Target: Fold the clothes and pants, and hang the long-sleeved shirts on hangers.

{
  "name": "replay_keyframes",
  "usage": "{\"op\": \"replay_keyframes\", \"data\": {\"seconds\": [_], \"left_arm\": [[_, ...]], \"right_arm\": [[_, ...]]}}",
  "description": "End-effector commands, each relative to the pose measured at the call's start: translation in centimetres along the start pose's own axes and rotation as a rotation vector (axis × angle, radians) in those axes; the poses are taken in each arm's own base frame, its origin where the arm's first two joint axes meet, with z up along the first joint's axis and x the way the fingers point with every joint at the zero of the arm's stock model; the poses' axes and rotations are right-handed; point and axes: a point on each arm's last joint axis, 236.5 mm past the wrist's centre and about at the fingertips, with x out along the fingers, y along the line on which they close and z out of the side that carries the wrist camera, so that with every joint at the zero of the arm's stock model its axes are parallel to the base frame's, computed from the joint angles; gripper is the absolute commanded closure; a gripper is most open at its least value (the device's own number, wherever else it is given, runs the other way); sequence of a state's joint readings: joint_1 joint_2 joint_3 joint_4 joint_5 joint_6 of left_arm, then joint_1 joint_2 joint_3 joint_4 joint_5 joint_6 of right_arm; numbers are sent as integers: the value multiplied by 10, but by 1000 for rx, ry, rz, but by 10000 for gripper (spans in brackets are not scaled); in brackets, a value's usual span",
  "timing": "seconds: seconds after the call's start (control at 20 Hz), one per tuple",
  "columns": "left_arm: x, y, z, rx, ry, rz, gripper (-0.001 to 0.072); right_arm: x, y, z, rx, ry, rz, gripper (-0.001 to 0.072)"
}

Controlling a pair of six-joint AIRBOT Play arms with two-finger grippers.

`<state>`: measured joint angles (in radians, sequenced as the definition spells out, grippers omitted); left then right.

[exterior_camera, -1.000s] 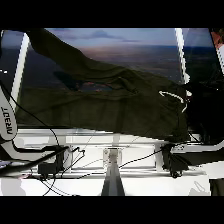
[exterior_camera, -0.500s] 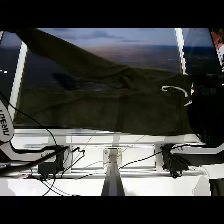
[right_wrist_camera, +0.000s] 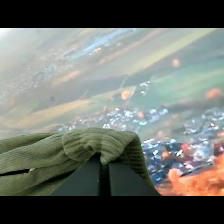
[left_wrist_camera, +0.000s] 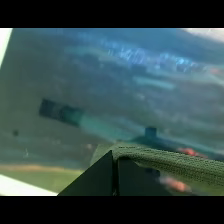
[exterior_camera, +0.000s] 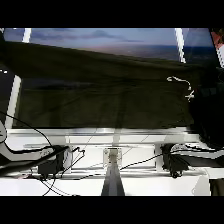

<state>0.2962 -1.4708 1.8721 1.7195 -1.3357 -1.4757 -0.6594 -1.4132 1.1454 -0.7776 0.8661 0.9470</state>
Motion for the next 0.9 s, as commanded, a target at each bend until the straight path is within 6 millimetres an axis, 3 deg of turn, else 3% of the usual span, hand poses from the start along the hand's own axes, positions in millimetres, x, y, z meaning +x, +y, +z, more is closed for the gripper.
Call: {"op": "replay_keyframes", "data": {"seconds": [0.0,0.3,0.45,0.55,0.65,0.75,0.85], "left_arm": [[-1,9,-16,-18,62,10,691],[-24,10,-51,-31,192,0,693],[-21,15,-69,-44,271,-2,693],[0,17,-79,-24,333,-7,693],[35,15,-90,-22,408,-15,693],[84,9,-99,-10,461,-24,693],[135,1,-95,8,431,-30,693]], "right_arm": [[-8,6,6,-34,-19,2,686],[-29,29,3,-122,1,45,686],[-30,30,5,-127,-8,41,687],[-27,28,16,-134,-51,11,688],[-14,27,24,-128,-88,-19,688],[8,27,25,-125,-97,-46,688],[33,22,26,-109,-120,-76,688]]}}
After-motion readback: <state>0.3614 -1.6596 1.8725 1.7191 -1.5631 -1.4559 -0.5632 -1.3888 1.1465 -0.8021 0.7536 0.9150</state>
